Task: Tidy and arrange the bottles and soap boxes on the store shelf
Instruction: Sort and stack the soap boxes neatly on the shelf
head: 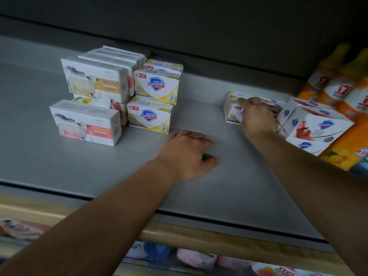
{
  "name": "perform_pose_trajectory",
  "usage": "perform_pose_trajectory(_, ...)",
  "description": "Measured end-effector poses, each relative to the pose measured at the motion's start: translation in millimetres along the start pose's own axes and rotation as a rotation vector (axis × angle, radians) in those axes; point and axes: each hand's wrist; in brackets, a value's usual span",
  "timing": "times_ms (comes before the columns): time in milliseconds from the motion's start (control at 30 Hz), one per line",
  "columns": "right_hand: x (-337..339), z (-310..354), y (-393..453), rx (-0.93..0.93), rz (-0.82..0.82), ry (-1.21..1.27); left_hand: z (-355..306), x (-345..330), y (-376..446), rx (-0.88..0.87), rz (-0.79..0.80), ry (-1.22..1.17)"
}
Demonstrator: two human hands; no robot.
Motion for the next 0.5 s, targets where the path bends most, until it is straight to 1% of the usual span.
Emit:
perform_pose_trajectory(100,2.1,-0.9,-0.7,0.002,0.018,-0.024,-0.8,1.1,-0.8,0.008,-0.001,-0.001)
perform_pose_trajectory(300,15.8,4.7,1.5,0.005,0.163,-0.065,-2.5,6.3,-2.1,0.019,0.015,-0.025)
perform_pose_trajectory(367,21.3,9.6,-2.1,0.024,0.15,-0.02,-2.3,10.6,-2.9,0.039,0.017,-0.086)
perform_pose_trajectory(433,26.5,17.9,-10.3,0.054,0.103,0.064,-1.3,17.6,-5.1,0.083,-0.029,-0.185)
perform_pose_trajectory(500,31.7,28.1,-23.2,0.075,0.107,0.18,0.6,27.3,-10.1,0.116,-0.13,-0.261)
Point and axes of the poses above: each hand's wrist, its own y-axis towards the middle knuckle, its own x-axis out of the back of the hand, z = x × y, and after that the axes turned 5 degrees about -z, right-handed
